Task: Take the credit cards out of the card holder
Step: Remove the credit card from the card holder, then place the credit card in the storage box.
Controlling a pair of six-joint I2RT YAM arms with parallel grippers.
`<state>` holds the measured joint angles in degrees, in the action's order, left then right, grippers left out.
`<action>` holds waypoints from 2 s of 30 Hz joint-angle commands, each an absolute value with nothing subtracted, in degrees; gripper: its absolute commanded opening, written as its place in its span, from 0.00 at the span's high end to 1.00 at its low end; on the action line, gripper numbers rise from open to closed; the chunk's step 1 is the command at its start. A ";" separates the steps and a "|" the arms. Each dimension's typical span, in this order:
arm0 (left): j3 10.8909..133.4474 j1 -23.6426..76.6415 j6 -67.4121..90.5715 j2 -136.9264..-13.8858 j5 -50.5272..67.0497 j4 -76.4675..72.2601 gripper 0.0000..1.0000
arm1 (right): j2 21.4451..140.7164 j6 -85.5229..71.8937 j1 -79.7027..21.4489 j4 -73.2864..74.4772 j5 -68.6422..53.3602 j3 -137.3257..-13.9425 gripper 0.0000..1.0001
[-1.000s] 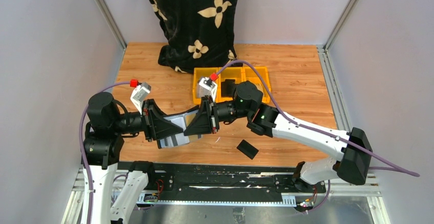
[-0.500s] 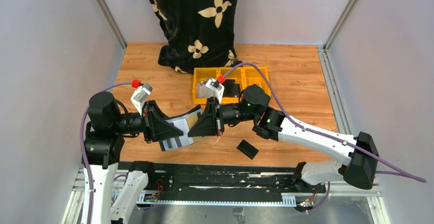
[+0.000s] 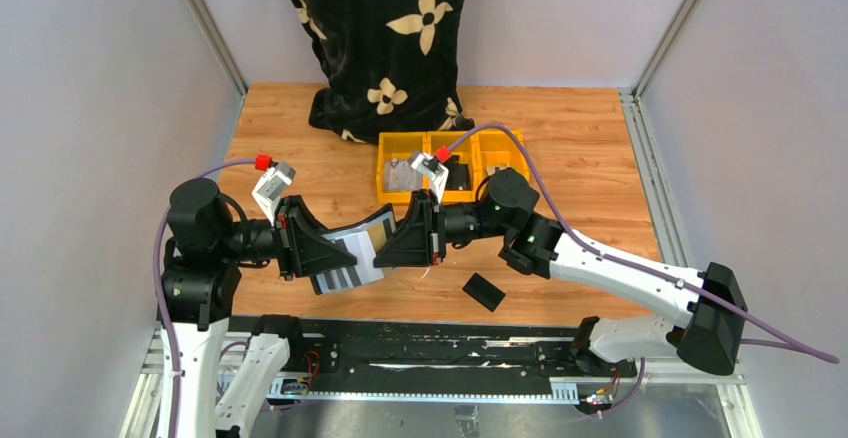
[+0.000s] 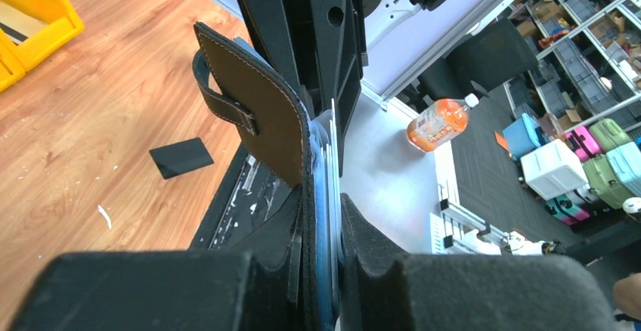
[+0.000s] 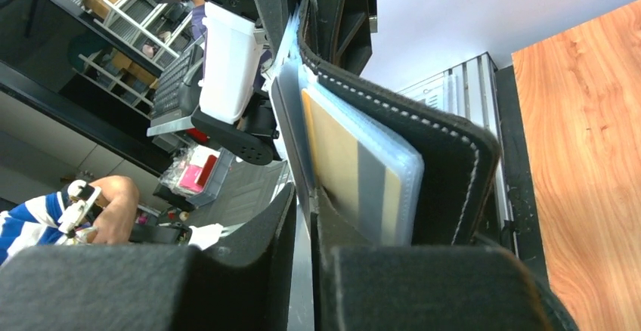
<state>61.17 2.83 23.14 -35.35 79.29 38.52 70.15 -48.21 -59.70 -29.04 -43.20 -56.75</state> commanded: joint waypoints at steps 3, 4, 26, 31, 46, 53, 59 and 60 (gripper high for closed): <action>63.12 3.17 23.82 -35.02 79.58 36.35 1.00 | 73.62 -49.68 -60.73 -31.17 -45.92 -61.16 0.67; 63.13 3.16 23.82 -35.03 79.54 36.33 1.00 | 73.88 -49.74 -60.69 -31.29 -45.74 -61.55 0.65; 63.69 3.19 19.55 -35.48 75.06 38.60 0.94 | 61.37 -50.53 -49.56 -28.76 -45.38 -50.60 1.00; 66.69 3.16 6.71 -37.15 67.11 49.18 1.00 | 58.45 -49.85 -41.29 -24.01 -46.60 -49.88 1.00; 66.41 3.16 0.09 -36.54 61.20 51.77 1.00 | 92.16 -36.03 -29.33 -8.47 -31.59 -67.73 1.00; 66.29 3.16 -2.40 -36.95 61.92 53.16 1.00 | 113.91 -37.26 -29.97 -6.59 -28.32 -83.80 1.00; 65.97 3.16 -3.93 -36.02 61.89 54.07 1.00 | 123.90 -38.91 -31.91 -5.08 -24.87 -93.76 1.00; 66.00 3.16 -4.14 -35.82 62.00 54.05 1.00 | 125.04 -39.34 -32.21 -5.03 -24.41 -95.09 1.00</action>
